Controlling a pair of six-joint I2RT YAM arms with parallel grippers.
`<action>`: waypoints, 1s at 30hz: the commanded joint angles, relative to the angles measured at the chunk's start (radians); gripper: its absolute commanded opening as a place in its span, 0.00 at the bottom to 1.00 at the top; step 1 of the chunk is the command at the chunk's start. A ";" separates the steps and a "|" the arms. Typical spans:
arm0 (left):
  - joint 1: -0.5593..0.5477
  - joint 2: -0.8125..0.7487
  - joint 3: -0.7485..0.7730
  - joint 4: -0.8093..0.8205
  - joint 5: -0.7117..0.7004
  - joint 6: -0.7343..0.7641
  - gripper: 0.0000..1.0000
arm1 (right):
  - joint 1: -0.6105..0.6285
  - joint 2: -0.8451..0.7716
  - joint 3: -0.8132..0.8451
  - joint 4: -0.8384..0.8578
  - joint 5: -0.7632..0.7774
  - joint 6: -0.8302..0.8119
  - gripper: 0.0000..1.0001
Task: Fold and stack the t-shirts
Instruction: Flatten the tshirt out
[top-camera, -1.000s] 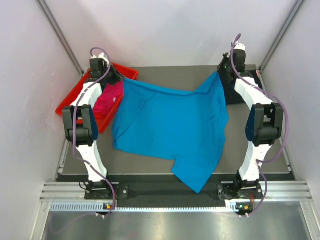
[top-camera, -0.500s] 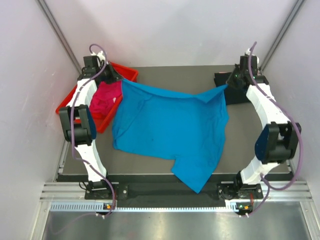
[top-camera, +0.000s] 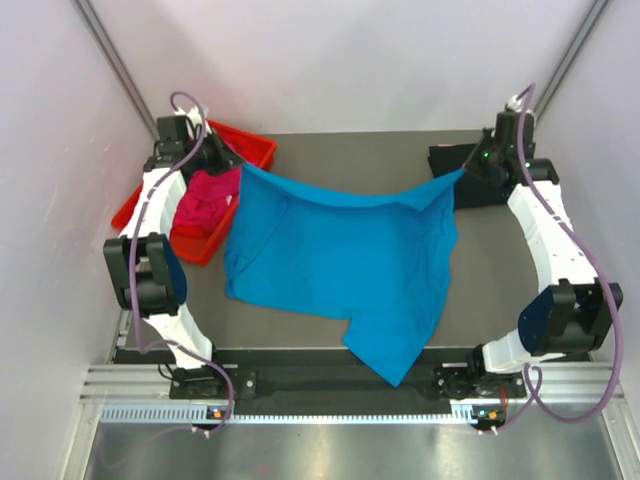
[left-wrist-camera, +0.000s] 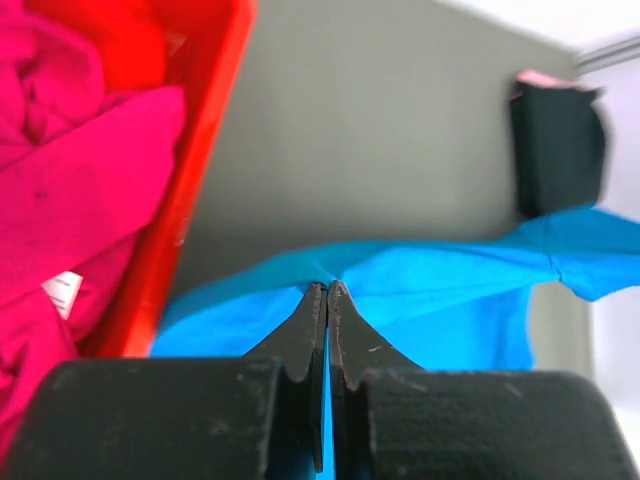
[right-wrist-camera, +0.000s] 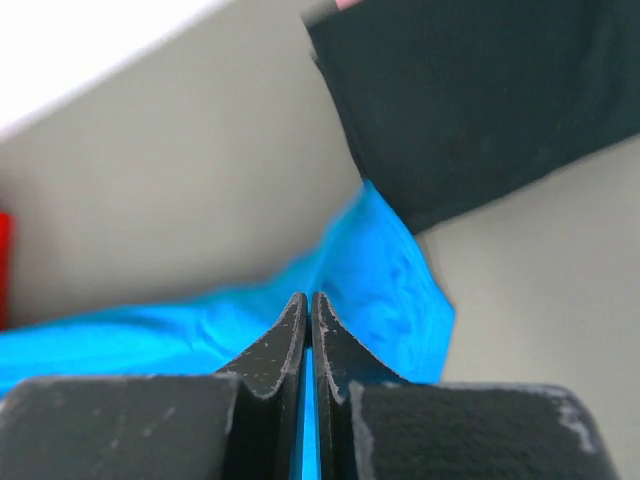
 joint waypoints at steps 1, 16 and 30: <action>0.006 -0.141 0.060 0.054 0.024 -0.067 0.00 | -0.026 -0.107 0.171 0.010 0.019 -0.015 0.00; 0.004 -0.261 0.261 -0.069 0.059 -0.185 0.00 | -0.183 -0.228 0.398 0.067 -0.050 0.003 0.00; 0.003 -0.574 0.185 0.074 0.162 -0.429 0.00 | -0.190 -0.279 0.679 -0.155 0.018 0.000 0.00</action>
